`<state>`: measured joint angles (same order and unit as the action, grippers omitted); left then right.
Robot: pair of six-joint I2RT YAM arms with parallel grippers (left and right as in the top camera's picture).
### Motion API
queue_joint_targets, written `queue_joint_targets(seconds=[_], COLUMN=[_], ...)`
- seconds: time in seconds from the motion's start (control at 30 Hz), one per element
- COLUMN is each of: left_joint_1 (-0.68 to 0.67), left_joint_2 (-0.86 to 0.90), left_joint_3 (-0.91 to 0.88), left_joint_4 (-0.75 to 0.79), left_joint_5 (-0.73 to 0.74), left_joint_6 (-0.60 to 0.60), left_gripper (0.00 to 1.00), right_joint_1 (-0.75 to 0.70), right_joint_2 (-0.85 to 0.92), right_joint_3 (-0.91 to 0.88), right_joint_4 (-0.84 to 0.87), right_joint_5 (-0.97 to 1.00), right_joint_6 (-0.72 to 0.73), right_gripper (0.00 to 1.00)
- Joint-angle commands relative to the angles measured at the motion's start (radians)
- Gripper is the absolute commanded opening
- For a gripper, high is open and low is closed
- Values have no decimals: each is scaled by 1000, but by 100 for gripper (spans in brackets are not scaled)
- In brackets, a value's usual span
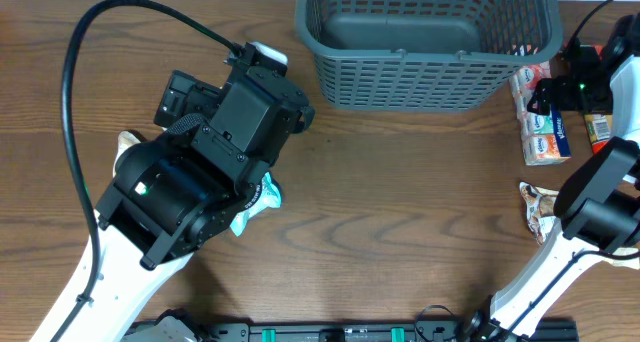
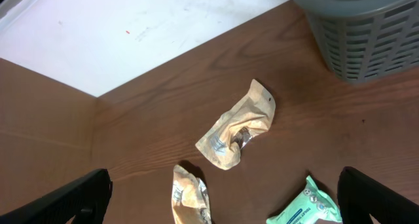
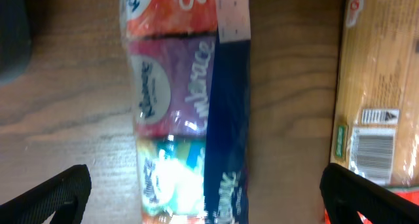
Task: Pack container
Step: 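Lower the right gripper onto the Kleenex tissue multipack and grasp it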
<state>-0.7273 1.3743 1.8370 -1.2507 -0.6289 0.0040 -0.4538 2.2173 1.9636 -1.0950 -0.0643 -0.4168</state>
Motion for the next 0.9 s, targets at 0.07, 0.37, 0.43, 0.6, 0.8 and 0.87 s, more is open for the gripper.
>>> queue_joint_targets(seconds=[0.07,0.37,0.43,0.6,0.8,0.87], left_joint_1=[5,5,5,5,5,5], left_joint_2=[-10,-10,-10,-10,-10,-10], left_joint_3=[0,0,0,0,0,0], left_joint_4=[-2,-6,-6,-6,-7,-8], left_joint_5=[-14,-14,-14,-14,-14,-14], left_joint_6=[-1,-1,-1,-1,-1,-1], left_gripper=[99,99,99,99,99,99], right_joint_1=[15,29,29,29,28,28], right_joint_2=[55,140,146,146,146,146], right_joint_3=[0,0,0,0,-1,-5], right_joint_4=[16,10,11,12,11,11], right_joint_5=[-15,-13,-10,12,12,13], right_joint_6=[32,55,58,69,86,87], right_gripper=[99,99,99,99,99,99])
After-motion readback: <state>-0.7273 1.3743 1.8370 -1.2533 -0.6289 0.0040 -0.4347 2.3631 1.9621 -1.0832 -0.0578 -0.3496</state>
